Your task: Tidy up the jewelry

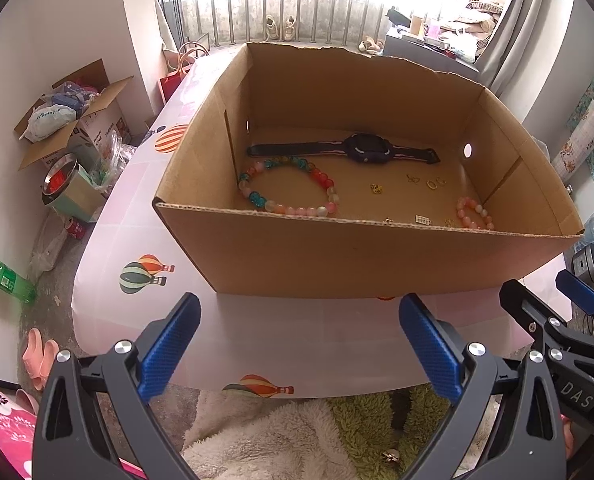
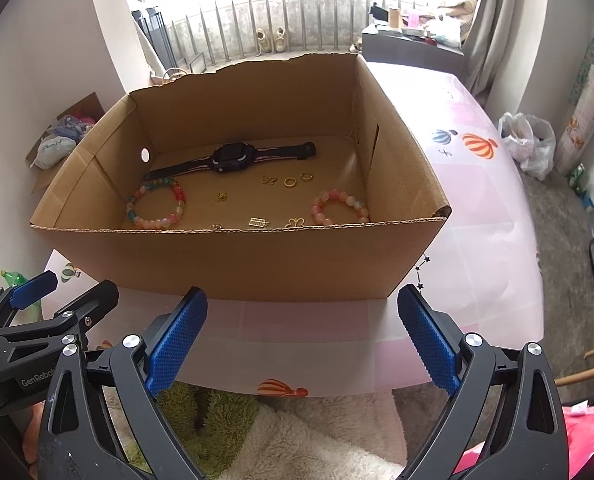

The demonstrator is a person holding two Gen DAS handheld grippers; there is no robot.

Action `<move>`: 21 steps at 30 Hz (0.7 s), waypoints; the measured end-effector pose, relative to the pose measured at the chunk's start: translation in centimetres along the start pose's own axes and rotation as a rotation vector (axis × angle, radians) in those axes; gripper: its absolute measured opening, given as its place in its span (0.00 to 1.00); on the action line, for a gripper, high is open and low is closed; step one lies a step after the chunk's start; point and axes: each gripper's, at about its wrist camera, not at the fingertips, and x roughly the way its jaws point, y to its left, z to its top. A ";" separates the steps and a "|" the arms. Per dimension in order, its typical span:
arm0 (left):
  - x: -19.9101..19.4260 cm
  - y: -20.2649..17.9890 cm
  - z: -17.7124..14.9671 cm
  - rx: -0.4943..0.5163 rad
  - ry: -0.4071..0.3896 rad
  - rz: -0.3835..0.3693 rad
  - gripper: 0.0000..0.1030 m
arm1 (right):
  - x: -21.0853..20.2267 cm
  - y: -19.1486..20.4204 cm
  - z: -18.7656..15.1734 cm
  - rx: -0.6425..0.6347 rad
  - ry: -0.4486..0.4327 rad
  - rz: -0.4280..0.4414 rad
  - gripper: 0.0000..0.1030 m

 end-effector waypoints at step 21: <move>0.0 -0.2 -0.2 0.021 0.011 0.013 0.95 | -0.1 0.0 -0.3 0.003 0.001 0.002 0.89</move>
